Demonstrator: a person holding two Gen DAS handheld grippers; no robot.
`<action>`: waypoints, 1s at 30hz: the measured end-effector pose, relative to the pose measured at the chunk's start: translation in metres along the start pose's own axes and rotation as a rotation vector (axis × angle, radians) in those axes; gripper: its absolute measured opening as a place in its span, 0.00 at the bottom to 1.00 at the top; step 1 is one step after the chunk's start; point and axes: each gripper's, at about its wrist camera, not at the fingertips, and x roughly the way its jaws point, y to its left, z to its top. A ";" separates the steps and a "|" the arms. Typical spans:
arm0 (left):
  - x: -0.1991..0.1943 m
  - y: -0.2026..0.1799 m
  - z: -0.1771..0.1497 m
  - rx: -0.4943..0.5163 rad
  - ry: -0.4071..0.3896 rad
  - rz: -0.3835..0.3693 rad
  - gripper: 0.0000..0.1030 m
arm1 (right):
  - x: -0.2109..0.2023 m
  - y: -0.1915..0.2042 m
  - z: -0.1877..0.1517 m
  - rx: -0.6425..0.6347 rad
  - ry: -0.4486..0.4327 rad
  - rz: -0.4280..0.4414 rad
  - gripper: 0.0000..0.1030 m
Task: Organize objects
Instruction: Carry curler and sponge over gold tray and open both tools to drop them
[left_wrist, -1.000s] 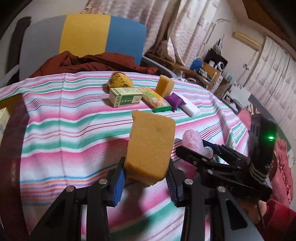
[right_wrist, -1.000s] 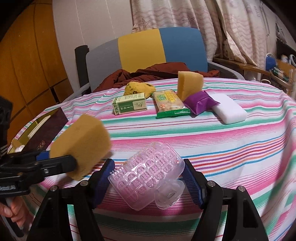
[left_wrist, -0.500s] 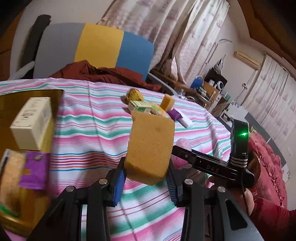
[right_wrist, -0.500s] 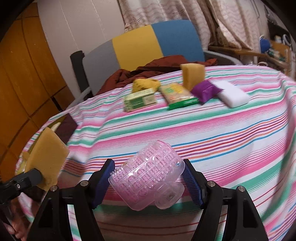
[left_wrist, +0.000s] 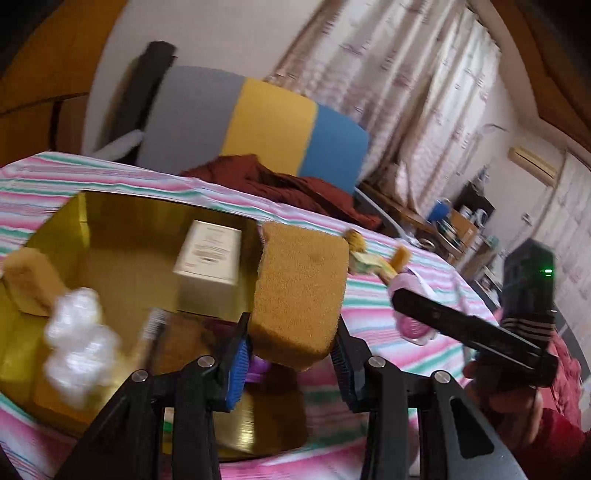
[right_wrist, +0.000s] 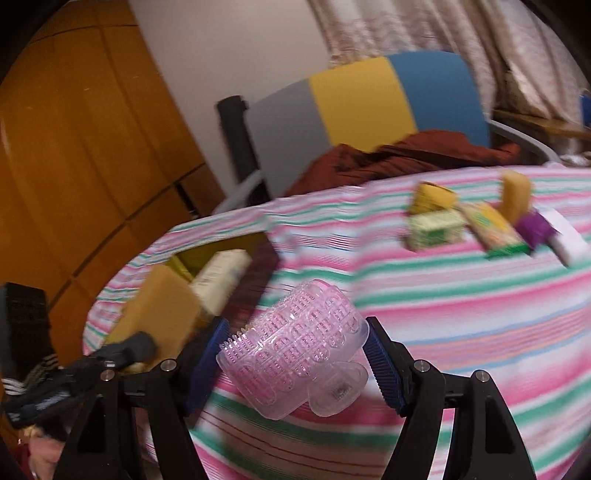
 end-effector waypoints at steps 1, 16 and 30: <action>-0.002 0.010 0.003 -0.012 -0.008 0.020 0.39 | 0.002 0.007 0.003 -0.011 0.000 0.014 0.72; 0.026 0.097 0.024 -0.082 0.067 0.241 0.39 | 0.137 0.129 0.070 -0.168 0.116 0.121 0.72; 0.022 0.104 0.019 -0.148 0.076 0.303 0.54 | 0.179 0.129 0.078 -0.136 0.122 0.046 0.94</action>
